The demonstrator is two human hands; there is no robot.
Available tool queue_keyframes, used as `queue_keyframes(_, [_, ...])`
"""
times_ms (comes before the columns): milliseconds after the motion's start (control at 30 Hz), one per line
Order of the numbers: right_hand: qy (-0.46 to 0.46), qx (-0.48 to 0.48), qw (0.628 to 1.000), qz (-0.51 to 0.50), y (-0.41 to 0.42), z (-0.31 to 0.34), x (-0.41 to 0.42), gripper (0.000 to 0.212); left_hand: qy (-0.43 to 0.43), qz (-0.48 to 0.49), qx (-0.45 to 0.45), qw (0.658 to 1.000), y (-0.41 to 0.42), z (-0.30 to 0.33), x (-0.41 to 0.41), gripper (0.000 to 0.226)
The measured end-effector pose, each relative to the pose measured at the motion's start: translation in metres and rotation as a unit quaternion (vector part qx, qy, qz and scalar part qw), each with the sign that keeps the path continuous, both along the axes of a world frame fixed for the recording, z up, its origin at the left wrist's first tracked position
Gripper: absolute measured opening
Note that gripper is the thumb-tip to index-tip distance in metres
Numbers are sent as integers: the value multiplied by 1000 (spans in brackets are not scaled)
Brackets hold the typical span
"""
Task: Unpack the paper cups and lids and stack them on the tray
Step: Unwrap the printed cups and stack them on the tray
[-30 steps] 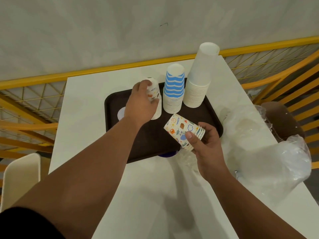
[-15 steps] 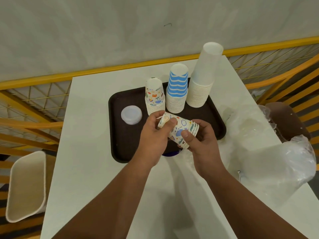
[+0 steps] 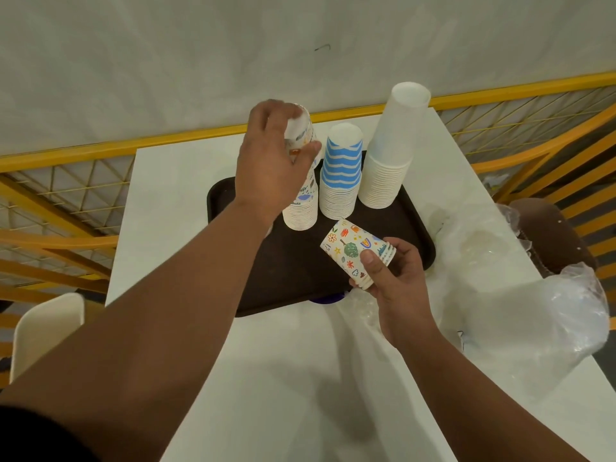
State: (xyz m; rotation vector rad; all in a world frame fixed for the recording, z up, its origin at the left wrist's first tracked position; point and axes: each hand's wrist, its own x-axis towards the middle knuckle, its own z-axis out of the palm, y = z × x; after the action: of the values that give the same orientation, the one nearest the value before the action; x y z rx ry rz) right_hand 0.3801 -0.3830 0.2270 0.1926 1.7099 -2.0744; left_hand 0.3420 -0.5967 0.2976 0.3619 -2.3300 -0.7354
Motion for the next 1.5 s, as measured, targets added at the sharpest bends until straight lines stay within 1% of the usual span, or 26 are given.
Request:
queue_keyframes(67, [-3, 3, 1000, -2, 1, 0, 0, 75, -55, 2, -11, 998, -6, -12, -7, 44])
queue_keyframes(133, [-4, -1, 1000, -3, 3, -1, -1, 72, -134, -6, -21, 991, -10, -27, -9, 46])
queue_keyframes(200, [-6, -4, 1000, -3, 5, -2, -2, 68, -199, -10, 5, 980, -10, -37, -6, 46])
queue_keyframes(233, [-7, -7, 1000, -3, 6, -2, -2, 67, -207, -4, 22, 978, -9, -38, -3, 45])
queue_keyframes(300, [-14, -14, 1000, -6, 6, -2, -4, 68, -171, 19, 47, 984, -1, -34, 7, 42])
queue_keyframes(400, [-12, -16, 1000, -3, 4, -1, -4, 65, -53, 38, 100, 993, 25, -28, 33, 35])
queue_keyframes(433, [-9, -20, 1000, 1, 3, 0, -4, 63, -38, 30, 122, 991, 37, -29, 43, 34])
queue_keyframes(467, [-5, -25, 1000, 7, 2, 1, -3, 61, -45, 13, 150, 988, 47, -34, 54, 34])
queue_keyframes(500, [0, -33, 999, 15, 1, 2, -2, 61, -71, -13, 190, 979, 57, -38, 62, 37])
queue_keyframes(533, [5, -42, 999, 22, 0, 3, -1, 61, -108, -42, 243, 963, 64, -43, 69, 43])
queue_keyframes(600, [12, -56, 998, 32, -3, 5, 1, 62, -155, -84, 363, 915, 73, -48, 76, 49])
queue_keyframes(667, [15, -58, 998, 35, -5, 5, 2, 63, -143, -79, 459, 873, 77, -47, 80, 44])
queue_keyframes(733, [28, -42, 998, 35, -8, 4, 3, 62, -117, -46, 519, 845, 78, -47, 78, 37])
queue_keyframes(800, [50, -26, 998, 34, -9, 2, 2, 58, -91, -23, 549, 830, 77, -47, 74, 35])
queue_keyframes(833, [53, -28, 998, 31, -9, 1, 2, 56, -76, -9, 550, 832, 75, -45, 72, 36])
queue_keyframes(867, [48, -35, 998, 25, -8, 1, 1, 54, -64, 2, 534, 843, 72, -42, 69, 39])
queue_keyframes(900, [39, -39, 998, 19, -7, 1, 0, 53, -53, 8, 500, 864, 67, -38, 66, 41])
queue_keyframes(933, [29, -40, 999, 13, -5, 1, -1, 53, -46, 11, 445, 894, 62, -32, 63, 41])
queue_keyframes(1000, [12, -37, 999, 4, -2, 0, -3, 55, -35, 25, 297, 954, 47, -19, 53, 45])
queue_keyframes(1033, [5, -35, 999, 2, 0, -1, -3, 57, -27, 27, 227, 973, 38, -14, 48, 47])
queue_keyframes(1100, [-6, -34, 999, -3, 1, -3, -2, 63, -10, 17, 118, 993, 22, -6, 34, 47])
queue_keyframes(1167, [-18, -33, 999, -6, 0, -4, -1, 69, -6, 4, 42, 999, 9, -4, 18, 47])
queue_keyframes(1267, [-23, -28, 999, -6, 1, -4, -1, 69, -32, -4, -5, 999, -4, -11, -3, 47])
queue_keyframes(1333, [-26, -23, 999, -6, 2, -2, -2, 68, -80, -10, -15, 997, -9, -22, -9, 48])
queue_keyframes(1433, [-25, -20, 999, -6, 3, -2, -3, 71, -181, -20, -9, 983, -12, -39, -9, 52])
queue_keyframes(1500, [-19, -25, 999, -7, 4, -1, -3, 67, -200, -6, -5, 980, -10, -42, -3, 53])
